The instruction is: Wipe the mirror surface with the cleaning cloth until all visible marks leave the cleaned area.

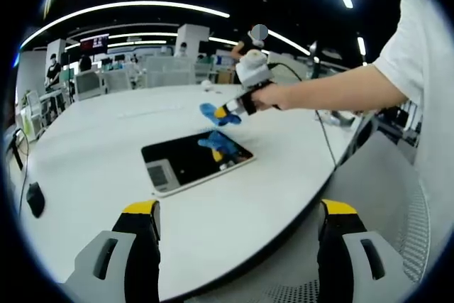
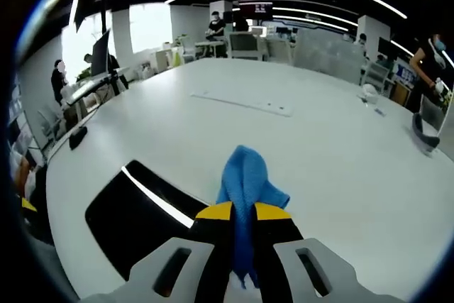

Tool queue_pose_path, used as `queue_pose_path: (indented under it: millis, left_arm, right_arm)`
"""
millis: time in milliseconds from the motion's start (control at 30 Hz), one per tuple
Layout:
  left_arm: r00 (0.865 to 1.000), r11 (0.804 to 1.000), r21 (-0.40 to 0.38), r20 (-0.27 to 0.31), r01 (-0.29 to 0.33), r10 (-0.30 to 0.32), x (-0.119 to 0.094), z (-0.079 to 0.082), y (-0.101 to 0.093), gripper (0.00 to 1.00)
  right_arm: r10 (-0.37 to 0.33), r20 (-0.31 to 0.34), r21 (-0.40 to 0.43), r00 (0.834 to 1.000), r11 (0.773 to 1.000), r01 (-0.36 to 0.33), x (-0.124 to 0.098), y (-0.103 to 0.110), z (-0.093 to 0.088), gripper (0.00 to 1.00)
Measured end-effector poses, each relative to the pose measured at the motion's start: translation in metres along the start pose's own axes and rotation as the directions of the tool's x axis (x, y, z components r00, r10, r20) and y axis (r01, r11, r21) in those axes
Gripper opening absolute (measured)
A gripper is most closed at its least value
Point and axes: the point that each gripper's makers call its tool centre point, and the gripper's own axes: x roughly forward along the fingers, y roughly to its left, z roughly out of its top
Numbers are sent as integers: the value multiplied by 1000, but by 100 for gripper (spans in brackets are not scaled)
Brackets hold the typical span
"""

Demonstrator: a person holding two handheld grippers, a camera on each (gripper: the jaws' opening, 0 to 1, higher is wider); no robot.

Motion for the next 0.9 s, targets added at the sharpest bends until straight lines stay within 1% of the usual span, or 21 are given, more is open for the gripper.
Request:
queue_pose_path:
  millis: [133, 200, 267, 333, 367, 500, 633, 767, 900]
  left_arm:
    - [1000, 1000, 1, 1, -2, 2, 0, 0, 0, 92]
    - [1000, 1000, 4, 0, -1, 1, 0, 0, 0, 93]
    - [1000, 1000, 5, 2, -1, 1, 0, 0, 0, 93]
    - [1000, 1000, 7, 1, 0, 0, 0, 0, -1, 92]
    - [1000, 1000, 7, 2, 0, 0, 0, 0, -1, 92]
    - [1000, 1000, 6, 3, 0, 0, 0, 0, -1, 92]
    - [1000, 1000, 6, 2, 1, -1, 0, 0, 0, 92]
    - [1000, 1000, 5, 1, 0, 0, -1, -1, 0, 92]
    - [1000, 1000, 6, 0, 4, -4, 0, -1, -1, 92]
  right_arm:
    - [0, 6, 7, 1000, 1000, 0, -15, 4, 2, 4]
    - [-1, 8, 5, 1000, 1000, 1, -15, 2, -1, 4]
    - [0, 9, 10, 1000, 1000, 0, -20, 2, 1, 4]
    - [-1, 13, 8, 1000, 1000, 1, -24, 2, 3, 4]
    - [-1, 13, 10, 1000, 1000, 0, -22, -1, 3, 4]
    - [0, 25, 20, 1000, 1000, 0, -26, -3, 10, 4]
    - [2, 27, 18, 1000, 1000, -2, -34, 3, 11, 4]
    - [1, 24, 22, 1000, 1000, -1, -43, 3, 8, 4]
    - [-11, 17, 32, 1000, 999, 11, -52, -5, 2, 4]
